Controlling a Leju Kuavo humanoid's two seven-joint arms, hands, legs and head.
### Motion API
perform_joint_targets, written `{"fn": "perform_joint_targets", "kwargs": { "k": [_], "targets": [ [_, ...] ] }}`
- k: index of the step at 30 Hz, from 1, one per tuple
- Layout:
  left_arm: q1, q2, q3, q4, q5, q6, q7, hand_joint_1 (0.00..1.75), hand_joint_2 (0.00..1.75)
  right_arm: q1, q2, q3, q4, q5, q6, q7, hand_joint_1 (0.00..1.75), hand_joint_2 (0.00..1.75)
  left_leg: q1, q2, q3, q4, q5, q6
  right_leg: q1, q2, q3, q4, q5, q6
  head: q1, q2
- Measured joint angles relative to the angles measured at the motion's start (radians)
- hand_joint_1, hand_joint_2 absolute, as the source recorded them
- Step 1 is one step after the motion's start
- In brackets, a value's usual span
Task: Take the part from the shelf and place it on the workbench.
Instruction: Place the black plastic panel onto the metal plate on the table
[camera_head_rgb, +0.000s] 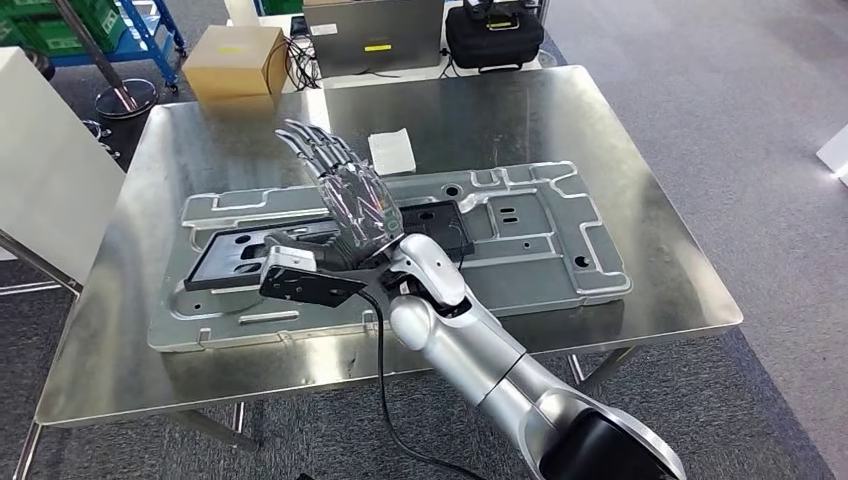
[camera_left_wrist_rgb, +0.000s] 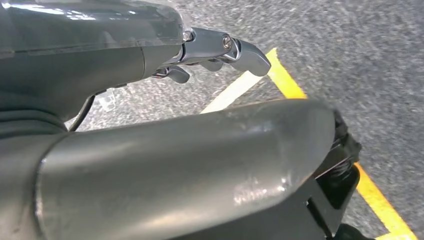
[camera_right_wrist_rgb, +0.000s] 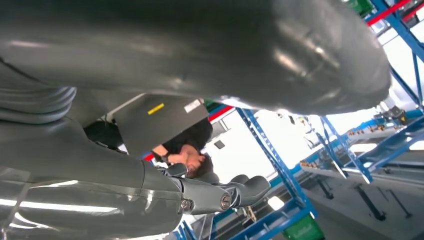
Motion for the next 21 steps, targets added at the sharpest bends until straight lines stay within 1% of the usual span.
{"fn": "perform_joint_targets", "kwargs": {
  "k": [1,2,3,4,5,6,7,8,9,10,11,12,13,14,15,16,17,18,19,20,21],
  "targets": [
    [0.000,0.001,0.000,0.000,0.000,0.000,0.000,0.00,0.00,0.002,0.000,0.001,0.002,0.000,0.000,0.000,0.00,0.00,0.008,0.001,0.023,-0.018,0.014,-0.010,-0.005,0.000,-0.011,0.005,0.005,0.005,0.000,0.000],
    [0.000,0.002,0.000,0.000,0.000,0.001,0.001,0.00,0.00,0.003,0.000,0.002,0.003,0.000,0.000,0.000,0.00,0.00,0.016,0.002,0.065,-0.074,0.038,-0.020,-0.012,0.000,-0.021,0.012,0.009,0.012,0.000,0.000],
    [0.000,0.003,0.000,0.000,0.000,0.001,0.001,0.00,0.00,0.003,0.000,0.002,0.003,0.000,0.000,0.000,0.00,0.00,0.025,0.002,0.114,-0.148,0.058,-0.032,-0.017,0.000,-0.031,0.020,0.011,0.018,-0.001,0.000],
    [-0.002,0.003,0.000,0.000,0.000,0.001,0.001,0.00,0.00,0.002,0.000,0.002,0.003,0.001,0.000,0.000,0.00,0.00,0.027,-0.001,0.154,-0.211,0.072,-0.035,-0.020,0.001,-0.040,0.029,0.014,0.025,-0.003,0.000],
    [-0.002,0.004,0.000,0.000,0.000,0.001,0.001,0.00,0.00,0.002,0.000,0.003,0.003,0.002,0.000,0.000,0.00,0.00,0.028,-0.004,0.178,-0.253,0.078,-0.034,-0.021,0.002,-0.047,0.036,0.017,0.033,-0.004,0.000],
    [-0.003,0.004,0.000,-0.001,0.000,0.000,0.001,0.00,0.00,0.002,0.000,0.004,0.003,0.003,0.000,0.000,0.00,0.00,0.026,-0.008,0.184,-0.267,0.077,-0.027,-0.019,0.004,-0.053,0.041,0.022,0.042,-0.005,0.000],
    [-0.003,0.004,0.000,-0.001,0.000,0.000,0.001,0.00,0.00,0.002,0.000,0.005,0.003,0.004,0.000,0.000,0.00,0.00,0.022,-0.012,0.178,-0.263,0.080,-0.017,-0.018,0.006,-0.059,0.042,0.029,0.051,-0.005,0.000],
    [-0.002,0.005,0.000,-0.001,0.000,0.000,0.001,0.00,0.00,0.003,-0.001,0.007,0.003,0.005,-0.001,0.000,0.00,0.00,0.022,-0.012,0.171,-0.262,0.084,-0.007,-0.019,0.007,-0.062,0.043,0.035,0.058,-0.004,0.000],
    [-0.003,0.005,0.000,-0.001,0.000,0.000,0.001,0.00,0.00,0.002,-0.002,0.008,0.003,0.006,-0.001,0.000,0.00,0.00,0.021,-0.010,0.164,-0.261,0.090,0.004,-0.020,0.008,-0.068,0.048,0.030,0.063,-0.004,0.000],
    [-0.004,0.005,0.000,-0.001,0.000,0.000,0.001,0.00,0.00,0.002,-0.003,0.009,0.003,0.006,-0.001,0.000,0.00,0.00,0.020,-0.008,0.155,-0.262,0.098,0.016,-0.022,0.008,-0.079,0.067,0.010,0.066,-0.003,0.000],
    [-0.004,0.005,0.000,-0.001,0.000,0.000,0.000,0.00,0.00,0.002,-0.005,0.009,0.003,0.006,-0.001,0.000,0.00,0.00,0.019,-0.006,0.145,-0.263,0.106,0.028,-0.023,0.009,-0.095,0.106,-0.026,0.067,-0.001,0.000],
    [-0.005,0.005,0.000,-0.001,0.000,-0.001,0.000,0.00,0.00,0.002,-0.006,0.010,0.003,0.006,-0.001,0.000,0.00,0.00,0.017,-0.004,0.133,-0.263,0.116,0.038,-0.022,0.009,-0.117,0.164,-0.074,0.066,0.000,0.000],
    [-0.004,0.005,0.000,-0.001,0.000,-0.001,0.000,0.00,0.00,0.002,-0.007,0.010,0.004,0.006,-0.001,0.000,0.00,0.00,0.013,-0.003,0.120,-0.263,0.125,0.044,-0.018,0.010,-0.141,0.233,-0.118,0.065,0.001,0.000],
    [-0.004,0.005,0.000,-0.001,0.000,-0.001,0.000,0.00,0.00,0.003,-0.009,0.011,0.004,0.006,-0.001,0.000,0.00,0.00,0.008,-0.002,0.105,-0.263,0.136,0.048,-0.015,0.010,-0.159,0.294,-0.148,0.063,0.001,0.000],
    [-0.004,0.005,0.000,-0.001,0.000,-0.001,0.000,0.00,0.00,0.004,-0.011,0.011,0.005,0.006,0.000,0.000,0.00,0.00,0.002,-0.002,0.090,-0.263,0.147,0.051,-0.010,0.010,-0.162,0.331,-0.158,0.058,0.001,0.000],
    [-0.004,0.005,0.000,-0.001,0.000,-0.001,0.001,0.00,0.00,0.005,-0.012,0.011,0.006,0.006,0.000,0.000,0.00,0.00,-0.004,-0.002,0.075,-0.263,0.158,0.053,-0.004,0.011,-0.149,0.334,-0.148,0.050,0.001,0.000],
    [-0.004,0.005,0.000,-0.001,0.000,-0.001,0.001,0.00,0.00,0.005,-0.013,0.012,0.006,0.007,0.001,0.000,0.00,0.00,-0.011,-0.002,0.061,-0.263,0.169,0.055,0.003,0.011,-0.116,0.303,-0.125,0.038,0.001,0.000],
    [-0.004,0.005,0.000,-0.001,0.000,-0.001,0.002,0.00,0.00,0.005,-0.013,0.013,0.005,0.007,0.002,0.000,0.00,0.00,-0.016,-0.003,0.049,-0.262,0.180,0.056,0.013,0.012,-0.065,0.243,-0.106,0.021,0.001,0.000],
    [-0.004,0.003,0.000,-0.001,0.000,-0.001,0.002,0.00,0.00,0.004,-0.012,0.014,0.002,0.008,0.003,0.000,0.00,0.00,-0.021,-0.003,0.039,-0.262,0.191,0.056,0.023,0.013,-0.008,0.167,-0.103,0.001,0.000,0.000],
    [-0.004,0.002,0.000,-0.001,0.001,0.000,0.002,0.00,0.00,0.003,-0.011,0.016,-0.001,0.009,0.004,0.000,0.00,0.00,-0.023,-0.003,0.033,-0.264,0.200,0.055,0.032,0.011,0.036,0.106,-0.103,-0.012,0.000,0.000],
    [-0.005,0.001,0.000,-0.001,0.001,0.000,0.002,0.00,0.00,0.002,-0.009,0.018,-0.004,0.010,0.005,0.000,0.00,0.00,-0.023,-0.002,0.030,-0.266,0.210,0.052,0.040,0.011,0.065,0.060,-0.108,-0.021,0.001,0.000]
  ]
}}
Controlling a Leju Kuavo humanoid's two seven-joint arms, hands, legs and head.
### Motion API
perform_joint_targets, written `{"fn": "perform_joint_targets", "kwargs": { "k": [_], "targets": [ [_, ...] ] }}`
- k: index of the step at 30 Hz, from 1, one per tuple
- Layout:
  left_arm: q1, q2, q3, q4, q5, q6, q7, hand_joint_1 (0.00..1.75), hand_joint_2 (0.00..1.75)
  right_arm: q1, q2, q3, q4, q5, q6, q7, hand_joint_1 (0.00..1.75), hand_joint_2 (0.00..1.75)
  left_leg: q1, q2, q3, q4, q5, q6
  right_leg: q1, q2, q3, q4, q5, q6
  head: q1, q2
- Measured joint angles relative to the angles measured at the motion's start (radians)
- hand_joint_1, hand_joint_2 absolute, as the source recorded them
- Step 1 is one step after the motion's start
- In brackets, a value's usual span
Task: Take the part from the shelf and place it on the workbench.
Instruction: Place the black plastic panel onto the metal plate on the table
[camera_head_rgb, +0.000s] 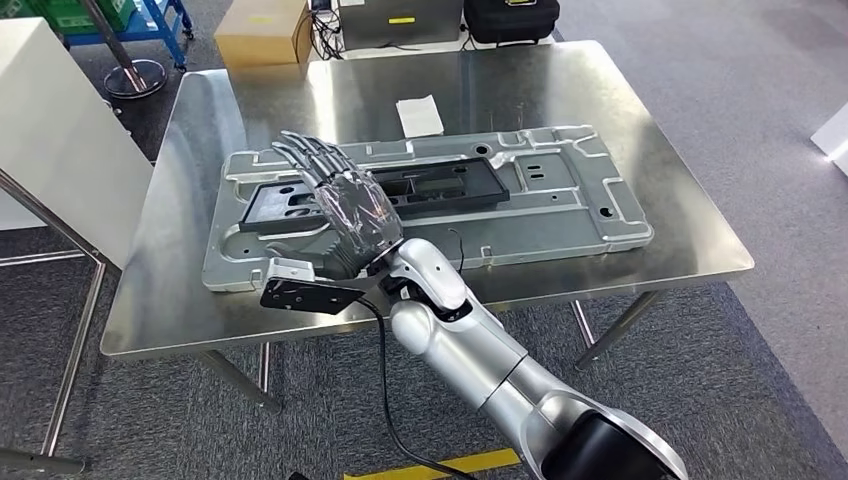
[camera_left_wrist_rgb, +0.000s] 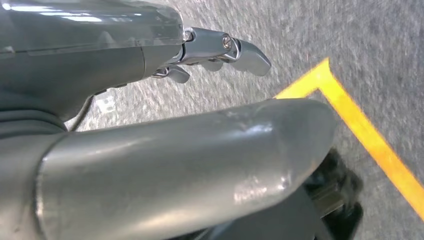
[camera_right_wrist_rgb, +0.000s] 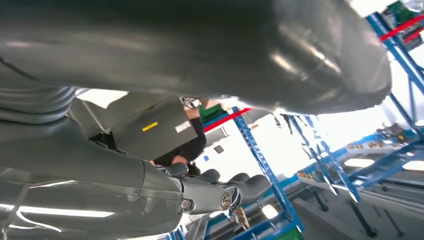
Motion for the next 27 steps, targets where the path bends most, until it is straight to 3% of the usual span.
{"fn": "perform_joint_targets", "kwargs": {
  "k": [1,3,4,5,7,8,9,10,11,12,13,14,16,19,21,23,24,25,26,27],
  "targets": [
    [-0.001,-0.001,0.000,0.000,0.001,0.000,0.000,0.00,0.00,-0.001,0.001,0.002,-0.002,0.001,0.000,0.000,0.00,0.00,0.002,0.001,0.000,-0.004,0.009,-0.005,0.004,-0.001,0.010,-0.023,-0.002,-0.004,0.002,0.000],
    [-0.001,0.000,0.000,0.000,0.001,0.001,0.000,0.00,0.00,0.000,0.002,0.006,-0.003,0.002,0.001,0.001,0.00,0.00,0.004,0.000,-0.001,-0.012,0.022,-0.016,0.002,-0.003,0.005,-0.039,0.024,-0.004,0.007,0.000],
    [-0.001,0.000,0.000,0.000,0.001,0.002,0.000,0.00,0.00,0.000,0.002,0.007,-0.003,0.002,0.001,0.001,0.00,0.00,0.003,0.000,-0.008,-0.004,0.007,-0.021,-0.002,-0.005,-0.002,-0.049,0.041,-0.007,0.006,0.000],
    [0.000,0.000,0.000,0.000,0.001,0.003,0.001,0.00,0.00,0.001,0.003,0.009,-0.004,0.002,0.001,0.002,0.00,0.00,0.003,-0.001,-0.019,0.022,-0.028,-0.027,-0.008,-0.007,-0.011,-0.058,0.058,-0.008,0.004,0.000],
    [0.000,0.000,-0.001,0.000,0.001,0.008,0.001,0.00,0.00,0.002,0.006,0.013,-0.004,0.002,0.003,0.002,0.00,0.00,0.012,0.000,-0.048,0.132,-0.132,-0.040,-0.013,-0.009,-0.037,-0.064,0.086,-0.009,-0.001,0.000],
    [0.000,0.000,-0.001,0.000,0.002,0.010,0.002,0.00,0.00,0.005,0.006,0.015,-0.004,0.002,0.004,0.002,0.00,0.00,0.018,0.001,-0.058,0.197,-0.169,-0.047,-0.015,-0.010,-0.052,-0.064,0.098,-0.006,-0.001,0.000],
    [0.000,0.001,-0.001,0.000,0.002,0.011,0.002,0.00,0.00,0.008,0.006,0.016,-0.004,0.003,0.004,0.002,0.00,0.00,0.024,0.001,-0.060,0.248,-0.182,-0.054,-0.017,-0.012,-0.068,-0.062,0.109,-0.003,-0.001,0.000],
    [0.001,0.001,-0.001,0.000,0.002,0.012,0.002,0.00,0.00,0.011,0.006,0.017,-0.004,0.003,0.004,0.002,0.00,0.00,0.029,0.001,-0.049,0.271,-0.174,-0.062,-0.021,-0.013,-0.086,-0.058,0.120,0.002,-0.001,0.000],
    [0.001,0.002,-0.001,0.000,0.002,0.012,0.002,0.00,0.00,0.013,0.006,0.018,-0.004,0.003,0.004,0.002,0.00,0.00,0.035,0.002,-0.020,0.259,-0.150,-0.070,-0.026,-0.014,-0.104,-0.052,0.129,0.009,-0.001,0.000],
    [0.000,0.002,-0.001,0.000,0.002,0.012,0.003,0.00,0.00,0.014,0.006,0.018,-0.004,0.003,0.004,0.002,0.00,0.00,0.040,0.003,0.025,0.213,-0.125,-0.078,-0.032,-0.015,-0.122,-0.043,0.138,0.016,-0.002,0.000],
    [-0.001,0.002,-0.001,0.000,0.002,0.013,0.003,0.00,0.00,0.014,0.006,0.018,-0.004,0.003,0.004,0.002,0.00,0.00,0.044,0.003,0.076,0.146,-0.123,-0.087,-0.036,-0.015,-0.140,-0.032,0.144,0.024,-0.003,0.000],
    [-0.002,0.002,-0.001,0.000,0.002,0.013,0.003,0.00,0.00,0.014,0.007,0.019,-0.006,0.003,0.004,0.002,0.00,0.00,0.045,0.002,0.124,0.081,-0.131,-0.088,-0.038,-0.015,-0.154,-0.021,0.150,0.031,-0.004,0.000],
    [-0.002,0.003,-0.001,0.000,0.004,0.018,0.003,0.00,0.00,0.015,0.007,0.020,-0.009,0.003,0.005,0.002,0.00,0.00,0.042,0.000,0.166,0.012,-0.164,-0.076,-0.035,-0.014,-0.166,-0.007,0.159,0.044,-0.005,0.000],
    [-0.004,0.005,0.000,0.000,0.026,0.039,-0.006,0.00,0.00,0.021,0.007,0.026,-0.016,0.001,0.013,0.001,0.00,0.00,0.039,0.003,0.154,0.011,-0.152,-0.037,-0.037,-0.011,-0.172,0.000,0.163,0.062,-0.003,0.000],
    [-0.006,0.006,0.002,0.000,0.039,0.044,-0.012,0.00,0.00,0.032,0.006,0.034,-0.027,0.000,0.020,0.000,0.00,0.00,0.039,0.006,0.134,0.009,-0.130,-0.017,-0.041,-0.007,-0.195,0.053,0.098,0.071,-0.001,0.000],
    [-0.007,0.007,0.003,0.000,0.047,0.049,-0.007,0.00,0.00,0.042,0.006,0.045,-0.041,-0.006,0.021,-0.004,0.00,0.00,0.036,0.006,0.109,0.010,-0.109,-0.009,-0.041,-0.005,-0.229,0.171,-0.002,0.076,0.000,0.000],
    [-0.006,0.008,0.004,0.000,0.050,0.053,-0.001,0.00,0.00,0.045,0.006,0.051,-0.046,-0.013,0.022,-0.007,0.00,0.00,0.034,0.007,0.095,0.011,-0.099,-0.008,-0.040,-0.005,-0.240,0.231,-0.032,0.077,0.000,0.000],
    [-0.004,0.009,0.004,0.000,0.053,0.058,0.005,0.00,0.00,0.048,0.006,0.057,-0.049,-0.022,0.022,-0.011,0.00,0.00,0.031,0.007,0.083,0.011,-0.090,-0.008,-0.040,-0.004,-0.241,0.271,-0.041,0.075,0.000,0.000],
    [-0.001,0.011,0.004,0.000,0.055,0.062,0.009,0.00,0.00,0.049,0.006,0.062,-0.051,-0.034,0.022,-0.015,0.00,0.00,0.028,0.007,0.071,0.012,-0.081,-0.008,-0.039,-0.004,-0.225,0.277,-0.030,0.071,0.000,0.000],
    [0.002,0.012,0.004,0.000,0.057,0.066,0.011,0.00,0.00,0.050,0.006,0.066,-0.054,-0.048,0.022,-0.020,0.00,0.00,0.025,0.006,0.060,0.012,-0.073,-0.008,-0.037,-0.003,-0.191,0.247,-0.007,0.064,0.000,0.000]
  ]
}}
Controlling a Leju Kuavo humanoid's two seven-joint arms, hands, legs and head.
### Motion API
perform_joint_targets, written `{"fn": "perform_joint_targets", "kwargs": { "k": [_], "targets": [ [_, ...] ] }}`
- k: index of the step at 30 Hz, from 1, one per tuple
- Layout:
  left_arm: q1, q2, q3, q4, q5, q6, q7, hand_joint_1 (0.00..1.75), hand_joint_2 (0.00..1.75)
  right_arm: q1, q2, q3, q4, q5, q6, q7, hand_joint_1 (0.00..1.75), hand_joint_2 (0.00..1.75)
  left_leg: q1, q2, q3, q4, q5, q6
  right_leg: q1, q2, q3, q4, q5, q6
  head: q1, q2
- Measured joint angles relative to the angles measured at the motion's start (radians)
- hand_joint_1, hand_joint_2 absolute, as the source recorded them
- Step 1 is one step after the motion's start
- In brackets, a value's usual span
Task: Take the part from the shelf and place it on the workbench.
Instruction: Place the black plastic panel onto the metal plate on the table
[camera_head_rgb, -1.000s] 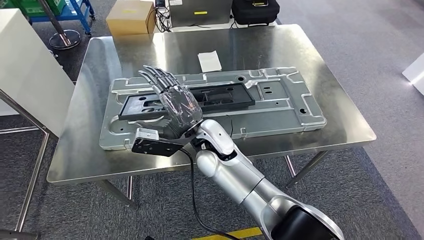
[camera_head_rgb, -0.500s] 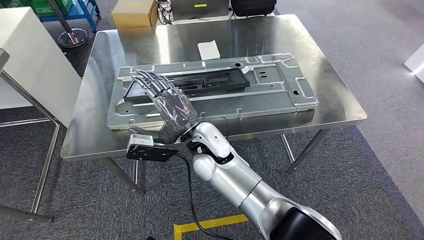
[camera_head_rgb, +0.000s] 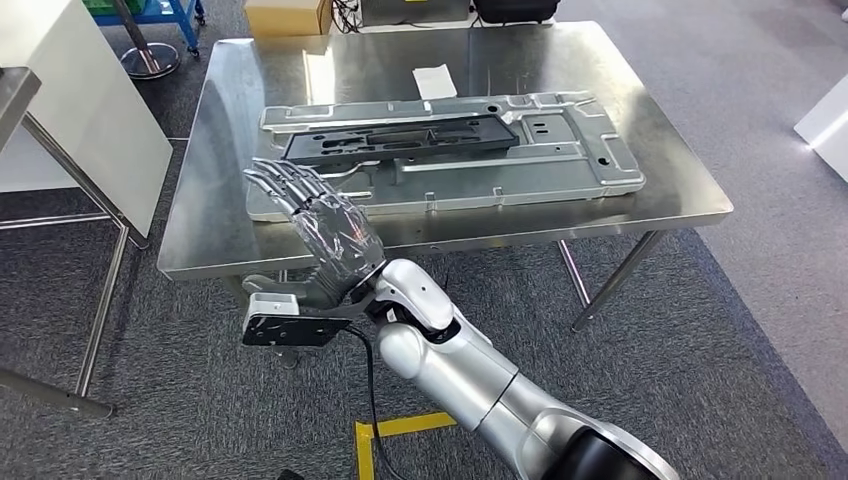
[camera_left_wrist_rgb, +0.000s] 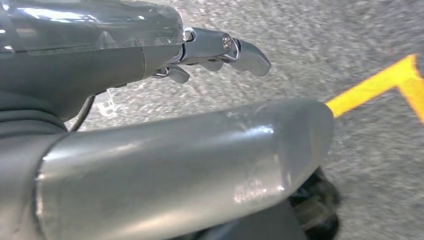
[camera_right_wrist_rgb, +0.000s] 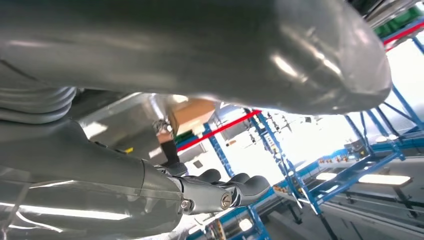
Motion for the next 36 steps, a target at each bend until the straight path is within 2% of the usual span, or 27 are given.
{"fn": "perform_joint_targets", "kwargs": {
  "k": [1,3,4,5,7,8,9,10,12,13,14,15,16,17,19,20,22,23,24,27,28,29,30,32,34,35,36],
  "targets": [
    [0.002,0.002,0.000,0.000,0.002,0.003,0.000,0.00,0.00,0.000,0.000,0.003,-0.004,-0.016,0.000,-0.007,0.00,0.00,-0.002,-0.001,-0.009,0.000,0.008,-0.001,0.003,0.002,0.050,-0.060,0.022,-0.010,0.000,0.000],
    [0.005,0.003,0.000,0.000,0.006,0.005,-0.006,0.00,0.00,0.005,0.003,0.010,-0.018,-0.055,0.000,-0.030,0.00,0.00,-0.004,-0.003,-0.020,-0.002,0.024,-0.007,0.013,0.006,0.149,-0.199,0.029,-0.031,-0.001,0.000],
    [0.007,0.004,0.000,0.000,0.009,0.006,-0.010,0.00,0.00,0.012,0.004,0.014,-0.026,-0.074,0.002,-0.043,0.00,0.00,-0.002,-0.004,-0.021,-0.004,0.031,-0.012,0.018,0.007,0.176,-0.244,0.026,-0.037,0.000,0.000],
    [0.007,0.004,0.001,0.000,0.013,0.007,-0.014,0.00,0.00,0.023,0.005,0.018,-0.034,-0.096,0.006,-0.057,0.00,0.00,0.001,-0.004,-0.021,-0.007,0.038,-0.019,0.022,0.007,0.187,-0.266,0.023,-0.041,0.003,0.000],
    [0.011,0.005,0.002,0.000,0.023,0.014,-0.021,0.00,0.00,0.059,0.004,0.028,-0.051,-0.150,0.018,-0.089,0.00,0.00,0.005,-0.006,-0.020,-0.016,0.049,-0.033,0.023,0.005,0.184,-0.283,0.045,-0.045,0.009,0.000],
    [0.014,0.006,0.003,0.000,0.028,0.018,-0.025,0.00,0.00,0.081,0.004,0.034,-0.060,-0.182,0.025,-0.105,0.00,0.00,0.005,-0.006,-0.025,-0.013,0.039,-0.037,0.020,0.004,0.181,-0.294,0.059,-0.051,0.009,0.000],
    [0.017,0.007,0.004,0.000,0.032,0.022,-0.029,0.00,0.00,0.105,0.004,0.039,-0.069,-0.212,0.030,-0.119,0.00,0.00,0.004,-0.006,-0.034,0.007,0.009,-0.041,0.016,0.002,0.174,-0.304,0.074,-0.056,0.007,0.000],
    [0.019,0.008,0.006,0.000,0.034,0.025,-0.032,0.00,0.00,0.128,0.003,0.044,-0.076,-0.238,0.033,-0.131,0.00,0.00,0.005,-0.005,-0.047,0.048,-0.037,-0.043,0.013,0.000,0.165,-0.310,0.087,-0.060,0.004,0.000],
    [0.021,0.008,0.007,0.000,0.036,0.027,-0.039,0.00,0.00,0.169,-0.002,0.052,-0.086,-0.275,0.035,-0.147,0.00,0.00,0.007,-0.004,-0.075,0.171,-0.129,-0.050,0.013,-0.003,0.140,-0.311,0.108,-0.064,-0.002,0.000],
    [0.023,0.008,0.008,0.000,0.036,0.028,-0.042,0.00,0.00,0.189,-0.006,0.054,-0.087,-0.287,0.034,-0.152,0.00,0.00,0.007,-0.004,-0.080,0.224,-0.147,-0.054,0.013,-0.004,0.127,-0.309,0.117,-0.062,-0.002,0.000],
    [0.027,0.009,0.009,0.000,0.037,0.029,-0.045,0.00,0.00,0.207,-0.011,0.055,-0.088,-0.297,0.034,-0.156,0.00,0.00,0.008,-0.004,-0.074,0.252,-0.141,-0.057,0.013,-0.006,0.111,-0.306,0.126,-0.061,-0.002,0.000],
    [0.030,0.009,0.010,0.000,0.037,0.031,-0.048,0.00,0.00,0.221,-0.016,0.056,-0.088,-0.304,0.034,-0.160,0.00,0.00,0.009,-0.004,-0.051,0.246,-0.117,-0.060,0.012,-0.007,0.095,-0.300,0.135,-0.058,-0.002,0.000],
    [0.033,0.010,0.011,0.000,0.037,0.032,-0.050,0.00,0.00,0.231,-0.020,0.056,-0.089,-0.309,0.033,-0.163,0.00,0.00,0.010,-0.004,-0.011,0.205,-0.090,-0.062,0.010,-0.006,0.078,-0.292,0.143,-0.054,-0.002,0.000],
    [0.035,0.011,0.012,0.000,0.038,0.033,-0.051,0.00,0.00,0.238,-0.023,0.056,-0.090,-0.312,0.033,-0.165,0.00,0.00,0.011,-0.004,0.040,0.140,-0.080,-0.064,0.009,-0.006,0.061,-0.282,0.149,-0.049,-0.003,0.000],
    [0.035,0.011,0.014,0.000,0.038,0.035,-0.053,0.00,0.00,0.244,-0.026,0.056,-0.095,-0.315,0.033,-0.167,0.00,0.00,0.008,-0.006,0.122,0.017,-0.095,-0.056,0.010,-0.005,0.038,-0.262,0.159,-0.037,-0.002,0.000],
    [0.035,0.011,0.014,0.000,0.038,0.035,-0.054,0.00,0.00,0.246,-0.027,0.056,-0.097,-0.316,0.033,-0.169,0.00,0.00,0.005,-0.007,0.138,-0.012,-0.108,-0.049,0.012,-0.005,0.033,-0.257,0.166,-0.032,-0.003,0.000],
    [0.037,0.011,0.015,0.000,0.039,0.036,-0.055,0.00,0.00,0.249,-0.029,0.056,-0.099,-0.316,0.033,-0.170,0.00,0.00,0.004,-0.006,0.131,-0.018,-0.100,-0.030,0.013,-0.004,0.029,-0.255,0.179,-0.020,-0.004,0.000],
    [0.037,0.011,0.015,0.000,0.039,0.036,-0.055,0.00,0.00,0.250,-0.031,0.056,-0.099,-0.316,0.033,-0.170,0.00,0.00,0.005,-0.004,0.124,-0.018,-0.091,-0.020,0.011,-0.002,0.024,-0.249,0.170,-0.015,-0.005,0.000],
    [0.037,0.011,0.015,0.000,0.039,0.036,-0.055,0.00,0.00,0.252,-0.033,0.056,-0.099,-0.316,0.033,-0.170,0.00,0.00,0.006,-0.001,0.114,-0.020,-0.079,-0.010,0.009,0.001,0.013,-0.227,0.141,-0.009,-0.002,0.000],
    [0.037,0.011,0.016,0.000,0.042,0.036,-0.056,0.00,0.00,0.256,-0.040,0.056,-0.101,-0.321,0.033,-0.170,0.00,0.00,0.007,0.002,0.072,-0.019,-0.041,0.004,0.004,0.004,-0.039,-0.062,-0.003,0.004,0.003,0.000],
    [0.037,0.011,0.017,0.000,0.044,0.035,-0.056,0.00,0.00,0.260,-0.043,0.056,-0.101,-0.327,0.033,-0.170,0.00,0.00,0.007,0.002,0.056,-0.019,-0.029,0.003,0.004,0.005,-0.047,-0.006,-0.025,0.006,0.003,0.000],
    [0.037,0.011,0.017,0.000,0.045,0.035,-0.056,0.00,0.00,0.266,-0.047,0.056,-0.101,-0.333,0.033,-0.171,0.00,0.00,0.006,0.003,0.040,-0.018,-0.017,0.002,0.004,0.005,-0.043,0.025,-0.026,0.006,0.003,0.000],
    [0.037,0.011,0.018,0.000,0.047,0.035,-0.056,0.00,0.00,0.272,-0.051,0.056,-0.101,-0.338,0.032,-0.173,0.00,0.00,0.006,0.003,0.024,-0.018,-0.006,0.001,0.003,0.005,-0.022,0.024,-0.008,0.004,0.003,0.000],
    [0.037,0.012,0.018,0.000,0.050,0.035,-0.057,0.00,0.00,0.282,-0.058,0.054,-0.101,-0.346,0.030,-0.179,0.00,0.00,0.004,0.003,-0.003,-0.018,0.017,-0.003,0.005,0.005,0.073,-0.074,0.033,-0.007,0.003,0.000],
    [0.037,0.011,0.018,0.000,0.052,0.036,-0.058,0.00,0.00,0.287,-0.062,0.050,-0.101,-0.352,0.027,-0.186,0.00,0.00,0.001,0.002,-0.017,-0.018,0.036,-0.012,0.012,0.006,0.181,-0.218,0.024,-0.021,0.002,0.000],
    [0.038,0.011,0.018,0.000,0.053,0.036,-0.059,0.00,0.00,0.290,-0.063,0.048,-0.101,-0.354,0.026,-0.189,0.00,0.00,0.001,0.002,-0.020,-0.021,0.046,-0.018,0.016,0.006,0.211,-0.264,0.014,-0.026,0.003,0.000],
    [0.038,0.011,0.018,0.000,0.053,0.036,-0.059,0.00,0.00,0.294,-0.066,0.046,-0.100,-0.355,0.024,-0.191,0.00,0.00,0.002,0.002,-0.021,-0.025,0.055,-0.025,0.019,0.006,0.221,-0.288,0.010,-0.030,0.005,0.000]
  ]
}}
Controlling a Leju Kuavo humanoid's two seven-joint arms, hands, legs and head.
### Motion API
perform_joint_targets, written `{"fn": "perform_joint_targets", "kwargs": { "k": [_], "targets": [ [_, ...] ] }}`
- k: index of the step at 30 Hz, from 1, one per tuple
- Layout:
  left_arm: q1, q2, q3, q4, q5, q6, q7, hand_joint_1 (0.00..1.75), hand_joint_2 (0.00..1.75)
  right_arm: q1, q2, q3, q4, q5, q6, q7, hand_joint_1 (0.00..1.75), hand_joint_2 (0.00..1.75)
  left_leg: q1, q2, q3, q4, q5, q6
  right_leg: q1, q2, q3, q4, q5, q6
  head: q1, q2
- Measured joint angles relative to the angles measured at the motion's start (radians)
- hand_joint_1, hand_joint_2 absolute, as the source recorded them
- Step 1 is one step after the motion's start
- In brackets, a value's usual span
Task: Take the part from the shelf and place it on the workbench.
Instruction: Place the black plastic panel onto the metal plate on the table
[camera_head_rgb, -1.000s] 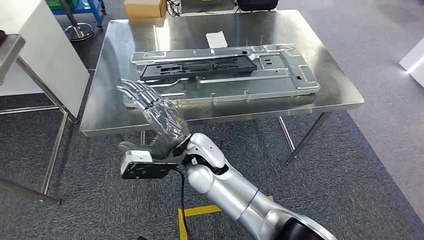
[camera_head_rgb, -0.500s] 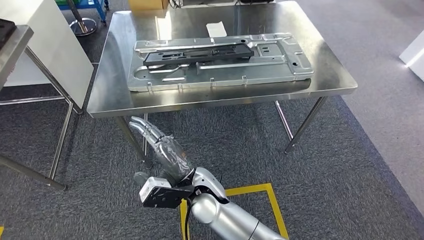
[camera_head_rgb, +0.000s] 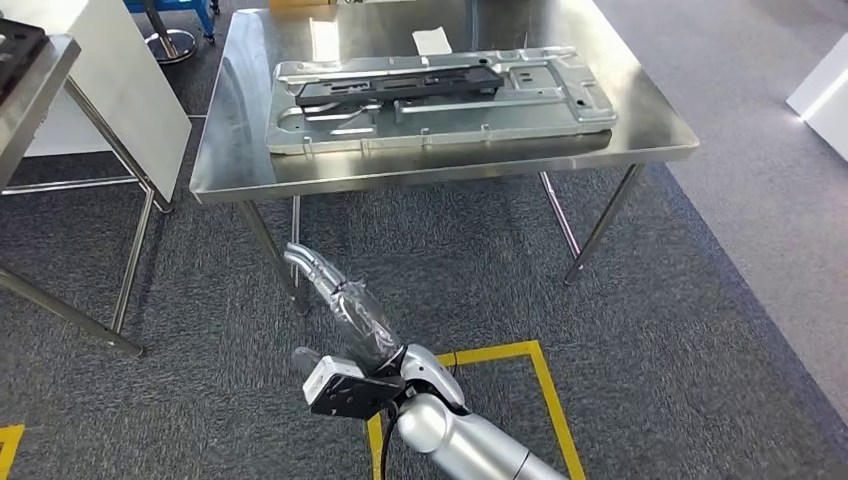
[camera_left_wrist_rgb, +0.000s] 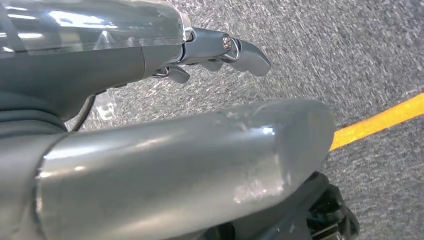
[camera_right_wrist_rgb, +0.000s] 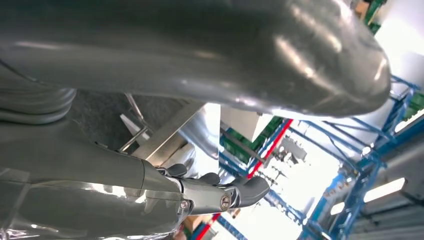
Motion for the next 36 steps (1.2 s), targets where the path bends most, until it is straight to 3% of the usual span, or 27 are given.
{"fn": "perform_joint_targets", "kwargs": {
  "k": [2,3,4,6,7,8,9,11,13,14,15,17,19,22,23,24,25,27,29,30,33,34,36],
  "targets": [
    [0.002,0.000,0.000,0.000,0.001,0.000,0.000,0.00,0.00,0.011,-0.006,-0.002,0.004,-0.001,-0.003,-0.002,0.00,0.00,0.002,-0.001,-0.006,-0.004,0.009,-0.012,-0.002,-0.002,-0.013,-0.011,0.022,-0.010,0.003,0.000],
    [0.004,0.000,0.000,0.000,0.001,0.000,0.000,0.00,0.00,0.016,-0.008,-0.002,0.007,-0.001,-0.004,-0.002,0.00,0.00,0.002,-0.001,-0.015,0.010,-0.013,-0.016,-0.005,-0.004,-0.023,-0.015,0.036,-0.018,0.001,0.000],
    [0.006,0.000,0.000,0.000,0.001,0.000,0.000,0.00,0.00,0.021,-0.009,-0.002,0.009,-0.001,-0.004,-0.002,0.00,0.00,0.003,-0.002,-0.028,0.043,-0.054,-0.019,-0.007,-0.005,-0.036,-0.019,0.051,-0.026,-0.003,0.000],
    [0.008,0.000,0.001,0.000,0.001,0.000,0.000,0.00,0.00,0.027,-0.011,-0.002,0.012,-0.001,-0.005,-0.002,0.00,0.00,0.005,-0.002,-0.058,0.164,-0.163,-0.025,-0.006,-0.007,-0.067,-0.018,0.077,-0.035,-0.007,0.000],
    [0.008,0.000,0.001,0.000,0.001,0.000,0.000,0.00,0.00,0.031,-0.012,-0.003,0.014,-0.001,-0.005,-0.002,0.00,0.00,0.006,-0.002,-0.067,0.229,-0.196,-0.028,-0.005,-0.009,-0.084,-0.016,0.090,-0.035,-0.008,0.000],
    [0.008,0.000,0.001,0.000,0.002,0.000,0.000,0.00,0.00,0.034,-0.014,-0.003,0.016,-0.001,-0.005,-0.003,0.00,0.00,0.006,-0.002,-0.067,0.275,-0.202,-0.030,-0.004,-0.010,-0.101,-0.013,0.101,-0.035,-0.008,0.000],
    [0.008,0.001,0.001,0.000,0.002,0.000,0.000,0.00,0.00,0.036,-0.015,-0.003,0.018,-0.001,-0.005,-0.003,0.00,0.00,0.006,-0.001,-0.053,0.292,-0.186,-0.032,-0.003,-0.011,-0.120,-0.008,0.112,-0.033,-0.008,0.000],
    [0.008,0.001,0.001,0.000,0.003,0.000,-0.001,0.00,0.00,0.040,-0.017,-0.006,0.021,-0.001,-0.005,-0.004,0.00,0.00,0.007,-0.001,0.027,0.220,-0.136,-0.033,-0.005,-0.011,-0.157,0.007,0.130,-0.026,-0.008,0.000],
    [0.005,0.002,0.002,0.000,0.007,0.001,-0.004,0.00,0.00,0.045,-0.017,-0.012,0.023,-0.003,-0.006,-0.010,0.00,0.00,0.004,-0.002,0.136,0.077,-0.149,-0.027,-0.003,-0.011,-0.183,0.026,0.141,-0.017,-0.009,0.000],
    [0.004,0.002,0.002,0.000,0.010,0.001,-0.009,0.00,0.00,0.050,-0.017,-0.017,0.023,-0.005,-0.007,-0.016,0.00,0.00,0.001,-0.002,0.169,0.027,-0.169,-0.020,-0.002,-0.012,-0.189,0.033,0.145,-0.011,-0.009,0.000],
    [0.003,0.002,0.003,0.000,0.014,0.001,-0.014,0.00,0.00,0.058,-0.018,-0.023,0.023,-0.009,-0.006,-0.025,0.00,0.00,-0.002,-0.003,0.184,-0.001,-0.184,-0.012,-0.001,-0.013,-0.192,0.035,0.150,-0.005,-0.010,0.000],
    [0.007,0.003,0.004,0.000,0.025,-0.001,-0.025,0.00,0.00,0.080,-0.022,-0.032,0.023,-0.018,-0.003,-0.047,0.00,0.00,-0.002,-0.002,0.178,-0.011,-0.176,0.007,-0.005,-0.013,-0.194,0.037,0.159,0.010,-0.011,0.000],
    [0.012,0.003,0.007,0.000,0.037,-0.005,-0.034,0.00,0.00,0.111,-0.030,-0.043,0.019,-0.027,0.001,-0.071,0.00,0.00,0.001,0.002,0.167,-0.015,-0.157,0.023,-0.010,-0.008,-0.213,0.076,0.121,0.024,-0.009,0.000],
    [0.019,0.003,0.015,0.000,0.054,-0.003,-0.043,0.00,0.00,0.177,-0.047,-0.076,-0.011,-0.082,0.009,-0.129,0.00,0.00,0.002,0.004,0.140,-0.014,-0.133,0.029,-0.017,-0.003,-0.276,0.254,0.001,0.040,-0.005,0.000],
    [0.023,0.003,0.019,0.000,0.060,0.001,-0.044,0.00,0.00,0.202,-0.052,-0.093,-0.029,-0.100,0.010,-0.148,0.00,0.00,0.002,0.003,0.131,-0.013,-0.126,0.028,-0.020,-0.003,-0.284,0.295,-0.017,0.043,-0.004,0.000],
    [0.027,0.003,0.023,0.000,0.065,0.005,-0.044,0.00,0.00,0.226,-0.056,-0.111,-0.049,-0.107,0.006,-0.160,0.00,0.00,0.002,0.001,0.124,-0.012,-0.122,0.026,-0.022,-0.003,-0.273,0.300,-0.018,0.045,-0.004,0.000],
    [0.031,0.004,0.026,0.000,0.070,0.010,-0.044,0.00,0.00,0.247,-0.061,-0.128,-0.071,-0.100,0.000,-0.166,0.00,0.00,0.002,-0.002,0.120,-0.012,-0.118,0.023,-0.024,-0.002,-0.242,0.265,-0.002,0.045,-0.004,0.000],
    [0.033,0.004,0.029,0.000,0.076,0.017,-0.044,0.00,0.00,0.276,-0.068,-0.151,-0.117,-0.066,-0.008,-0.168,0.00,0.00,0.003,-0.009,0.114,-0.011,-0.112,0.015,-0.026,0.022,-0.144,0.125,0.039,0.039,-0.004,0.000],
    [0.030,0.004,0.031,0.000,0.079,0.021,-0.044,0.00,0.00,0.294,-0.075,-0.160,-0.157,-0.035,-0.008,-0.167,0.00,0.00,0.002,-0.017,0.108,-0.009,-0.108,0.005,-0.024,0.045,-0.086,0.030,0.056,0.030,-0.004,0.000],
    [0.028,0.003,0.031,0.000,0.079,0.021,-0.045,0.00,0.00,0.301,-0.078,-0.162,-0.172,-0.025,-0.007,-0.166,0.00,0.00,0.003,-0.021,0.105,-0.009,-0.106,-0.002,-0.022,0.048,-0.082,0.020,0.053,0.025,-0.004,0.000],
    [0.030,0.003,0.031,0.000,0.080,0.021,-0.047,0.00,0.00,0.321,-0.088,-0.164,-0.208,-0.010,0.001,-0.168,0.00,0.00,0.007,-0.029,0.096,0.001,-0.112,-0.019,-0.020,0.022,-0.083,0.012,0.062,0.004,-0.004,0.000],
    [0.030,0.003,0.031,0.000,0.080,0.021,-0.048,0.00,0.00,0.325,-0.090,-0.164,-0.217,-0.008,0.004,-0.170,0.00,0.00,0.008,-0.025,0.083,0.028,-0.131,-0.023,-0.021,0.012,-0.083,0.008,0.065,-0.004,-0.005,0.000],
    [0.030,0.003,0.031,0.000,0.080,0.022,-0.048,0.00,0.00,0.332,-0.095,-0.164,-0.229,-0.007,0.011,-0.175,0.00,0.00,0.009,-0.016,0.034,0.138,-0.198,-0.028,-0.019,-0.007,-0.086,0.005,0.068,-0.015,-0.008,0.000]
  ]
}}
